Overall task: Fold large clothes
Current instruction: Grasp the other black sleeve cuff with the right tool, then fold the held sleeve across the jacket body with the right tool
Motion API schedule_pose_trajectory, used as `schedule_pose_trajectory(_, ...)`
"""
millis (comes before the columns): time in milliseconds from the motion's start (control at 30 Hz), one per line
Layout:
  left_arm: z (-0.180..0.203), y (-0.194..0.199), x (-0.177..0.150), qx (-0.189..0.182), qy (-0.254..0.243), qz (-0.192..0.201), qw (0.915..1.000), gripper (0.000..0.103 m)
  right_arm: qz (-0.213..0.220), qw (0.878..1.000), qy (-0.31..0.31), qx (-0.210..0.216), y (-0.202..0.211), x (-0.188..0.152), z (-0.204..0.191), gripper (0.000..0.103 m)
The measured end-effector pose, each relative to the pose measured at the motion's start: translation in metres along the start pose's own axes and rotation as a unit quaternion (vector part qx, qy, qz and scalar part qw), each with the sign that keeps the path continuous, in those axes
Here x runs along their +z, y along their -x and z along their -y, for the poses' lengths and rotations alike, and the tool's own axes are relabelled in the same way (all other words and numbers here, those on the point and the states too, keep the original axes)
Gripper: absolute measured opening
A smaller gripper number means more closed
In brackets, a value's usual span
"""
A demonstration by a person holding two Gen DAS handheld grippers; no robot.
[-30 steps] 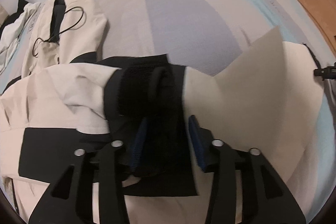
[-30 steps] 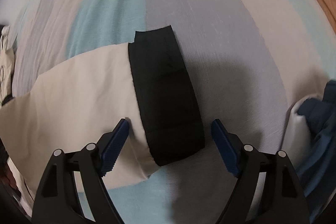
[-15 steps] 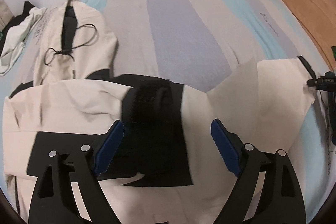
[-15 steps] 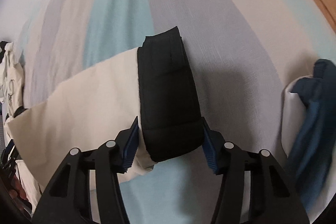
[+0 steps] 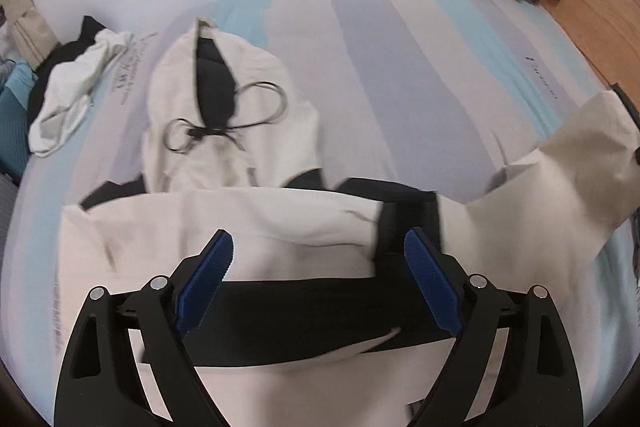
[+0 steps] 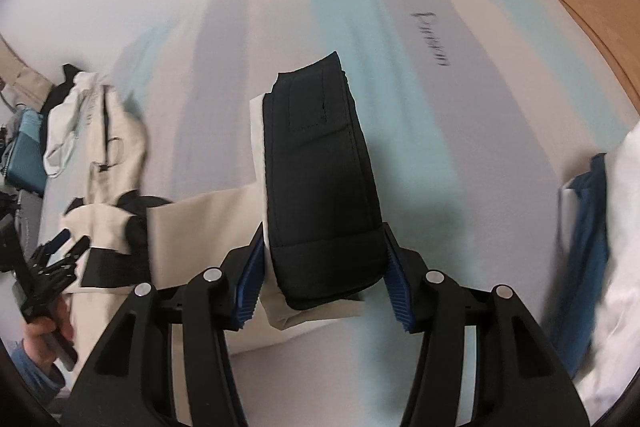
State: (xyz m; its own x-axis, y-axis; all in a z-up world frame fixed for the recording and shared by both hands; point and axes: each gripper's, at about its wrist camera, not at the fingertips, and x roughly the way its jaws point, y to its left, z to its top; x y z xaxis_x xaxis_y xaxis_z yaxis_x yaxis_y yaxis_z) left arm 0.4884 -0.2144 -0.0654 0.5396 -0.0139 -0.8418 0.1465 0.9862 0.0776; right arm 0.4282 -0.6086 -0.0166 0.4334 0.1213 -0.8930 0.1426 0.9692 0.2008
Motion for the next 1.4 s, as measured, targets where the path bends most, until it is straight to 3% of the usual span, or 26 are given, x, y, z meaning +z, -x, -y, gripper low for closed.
schedule_pose_trajectory(300,-0.08,0.02,-0.022,0.015,0.007,-0.001,0.9999,0.09,0.002,0.998,0.019,0.052,0.006,-0.025,-0.153,0.049)
schedule_pose_trajectory(633,-0.194,0.04,-0.055,0.03,0.036,-0.013,0.9988,0.097,-0.02,0.996,0.044,0.079,-0.034,-0.05,-0.315,0.048)
schedule_pose_trajectory(1033,-0.325,0.057,-0.096,0.067,0.087,-0.026,0.9936,0.097,-0.048,0.989,0.088,0.107,-0.069,-0.076,-0.472,0.048)
schedule_pose_trajectory(1267,-0.379,0.053,-0.116,0.075,0.112,-0.039,0.99,0.097,-0.072,0.982,0.131,0.113,-0.098,-0.096,-0.552,0.048)
schedule_pose_trajectory(1400,-0.402,0.051,-0.124,0.077,0.114,-0.042,0.9896,0.097,-0.083,0.978,0.164,0.095,-0.12,-0.112,-0.587,0.048)
